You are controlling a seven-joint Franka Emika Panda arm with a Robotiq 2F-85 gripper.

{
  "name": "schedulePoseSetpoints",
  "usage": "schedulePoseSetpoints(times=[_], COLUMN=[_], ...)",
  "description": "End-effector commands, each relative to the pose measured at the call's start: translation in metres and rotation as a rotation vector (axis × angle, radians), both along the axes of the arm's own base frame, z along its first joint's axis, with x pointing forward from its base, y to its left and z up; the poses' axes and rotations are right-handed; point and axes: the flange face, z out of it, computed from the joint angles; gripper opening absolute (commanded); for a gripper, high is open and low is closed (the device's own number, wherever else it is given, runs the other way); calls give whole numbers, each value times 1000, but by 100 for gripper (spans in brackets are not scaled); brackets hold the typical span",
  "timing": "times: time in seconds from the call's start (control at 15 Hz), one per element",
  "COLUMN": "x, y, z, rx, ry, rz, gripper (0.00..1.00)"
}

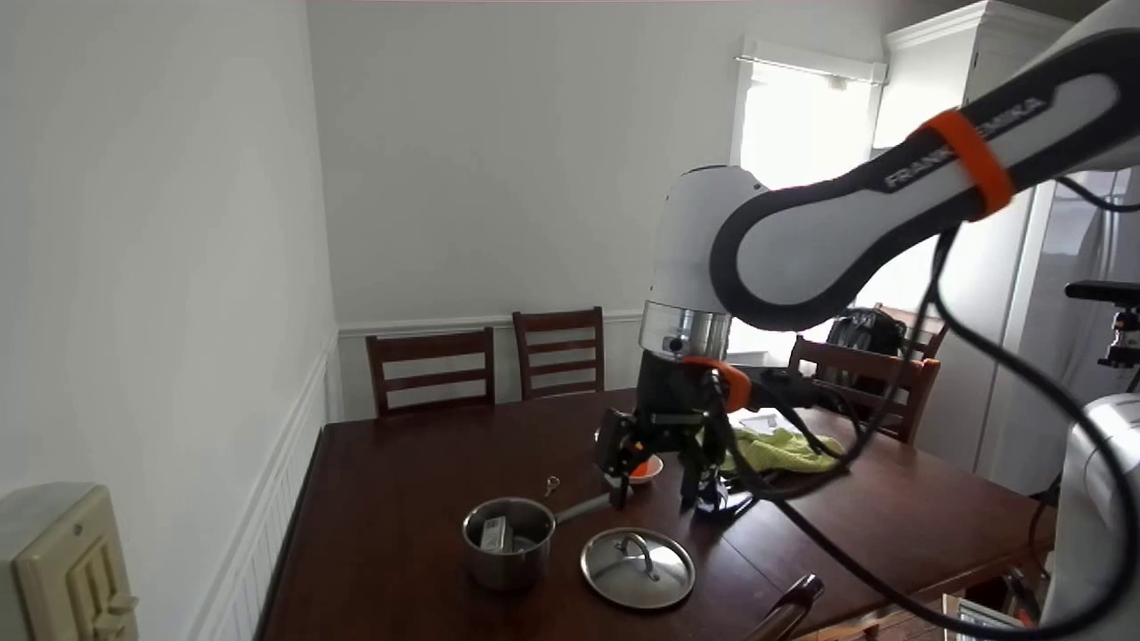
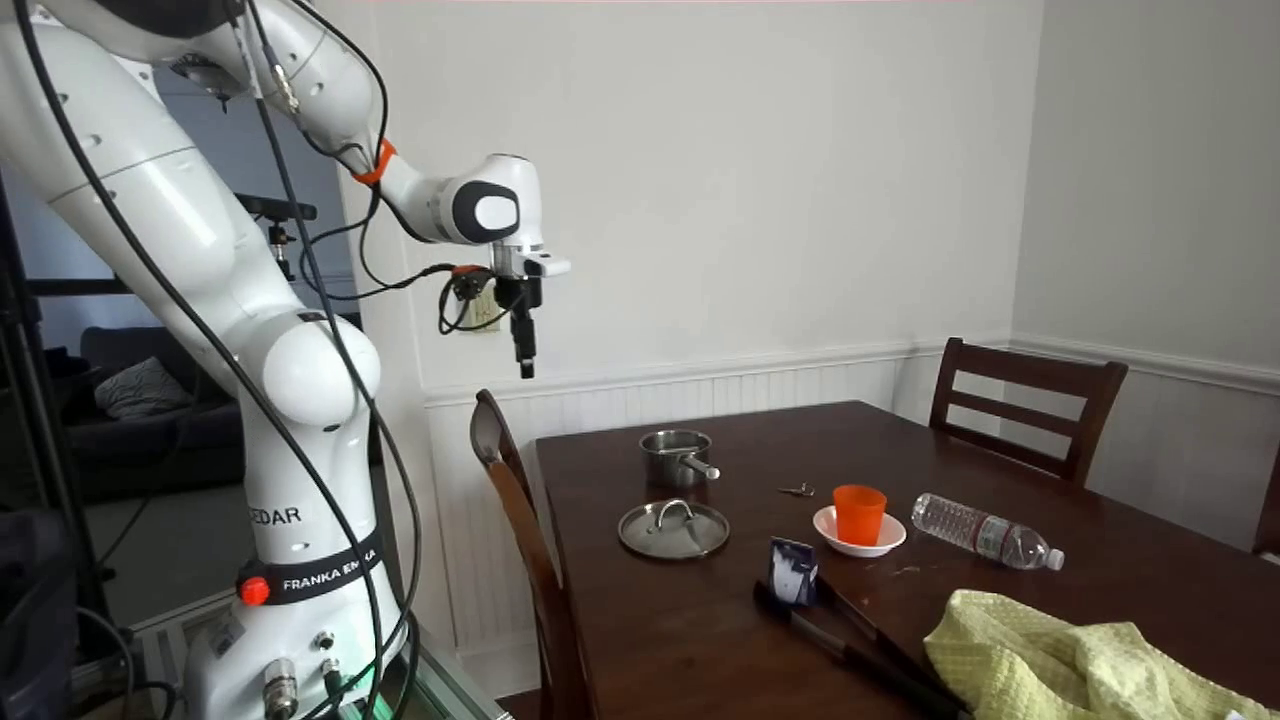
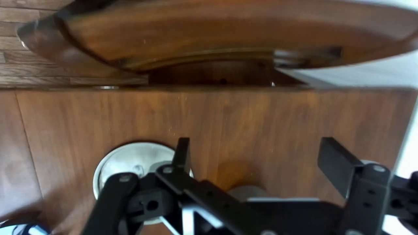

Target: Pick up the spice bottle from the silver pot and put it on the table

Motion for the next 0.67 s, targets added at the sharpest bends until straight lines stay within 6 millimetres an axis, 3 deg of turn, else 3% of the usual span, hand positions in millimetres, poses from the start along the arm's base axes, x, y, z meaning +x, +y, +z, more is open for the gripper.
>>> schedulePoseSetpoints(times=[0.0, 0.2, 0.6], x=[75, 133, 234], y=[-53, -88, -108], z=[-14, -32, -88], rx=[-23, -51, -160], ry=[-75, -146, -116], rz=[-189, -350, -403], gripper=[100, 100, 100])
